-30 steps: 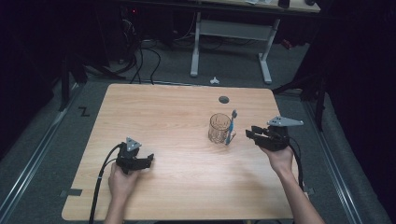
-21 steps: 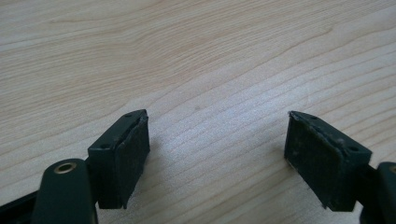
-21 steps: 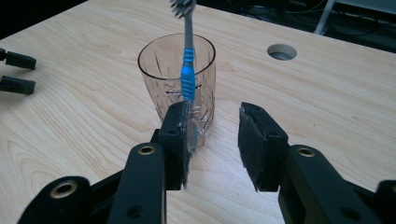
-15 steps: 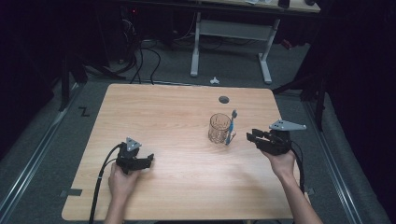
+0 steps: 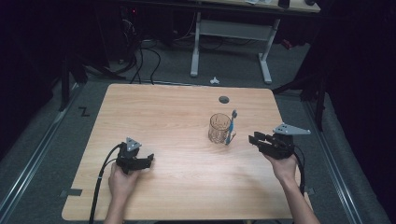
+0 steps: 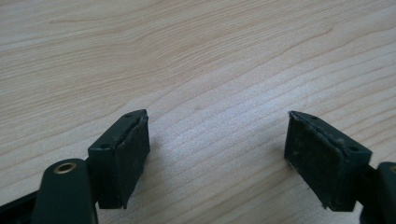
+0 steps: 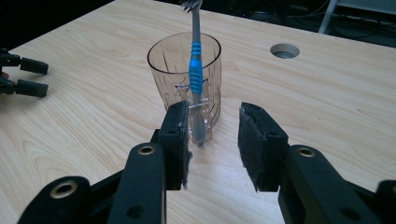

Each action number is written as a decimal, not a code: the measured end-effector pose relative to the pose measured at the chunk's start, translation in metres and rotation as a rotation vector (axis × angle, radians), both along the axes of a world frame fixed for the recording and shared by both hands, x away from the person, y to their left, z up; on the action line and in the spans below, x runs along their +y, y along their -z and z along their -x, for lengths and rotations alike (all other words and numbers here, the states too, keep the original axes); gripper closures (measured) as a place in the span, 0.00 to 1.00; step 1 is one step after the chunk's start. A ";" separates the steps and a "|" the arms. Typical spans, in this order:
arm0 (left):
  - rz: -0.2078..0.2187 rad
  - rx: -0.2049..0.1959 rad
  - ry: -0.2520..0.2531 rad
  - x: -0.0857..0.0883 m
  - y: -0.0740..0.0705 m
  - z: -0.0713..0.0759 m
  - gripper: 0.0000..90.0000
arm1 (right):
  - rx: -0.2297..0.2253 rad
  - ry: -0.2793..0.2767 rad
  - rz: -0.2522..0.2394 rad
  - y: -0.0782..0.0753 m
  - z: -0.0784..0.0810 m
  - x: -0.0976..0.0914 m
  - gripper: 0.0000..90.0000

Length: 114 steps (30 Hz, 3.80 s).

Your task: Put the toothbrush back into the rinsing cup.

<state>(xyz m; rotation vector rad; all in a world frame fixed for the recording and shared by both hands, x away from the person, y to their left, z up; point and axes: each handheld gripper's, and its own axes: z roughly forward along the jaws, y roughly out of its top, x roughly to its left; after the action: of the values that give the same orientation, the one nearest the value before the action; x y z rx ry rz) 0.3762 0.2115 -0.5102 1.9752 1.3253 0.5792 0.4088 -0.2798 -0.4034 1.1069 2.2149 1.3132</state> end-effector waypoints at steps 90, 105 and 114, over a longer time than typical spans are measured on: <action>0.000 0.000 -0.001 0.000 0.000 0.000 0.25 | 0.100 0.078 0.034 0.072 -0.014 0.008 0.69; 0.000 0.000 -0.001 0.000 0.000 0.000 0.25 | 0.101 0.105 0.082 0.083 -0.021 0.008 0.66; 0.000 0.000 -0.001 0.000 0.000 0.000 0.25 | 0.101 0.137 0.108 0.089 -0.025 0.006 0.65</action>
<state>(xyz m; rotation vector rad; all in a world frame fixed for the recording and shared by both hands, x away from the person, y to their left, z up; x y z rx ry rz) 0.3761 0.2113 -0.5102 1.9749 1.3266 0.5795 0.4334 -0.2736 -0.4924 1.2844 2.2075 1.0910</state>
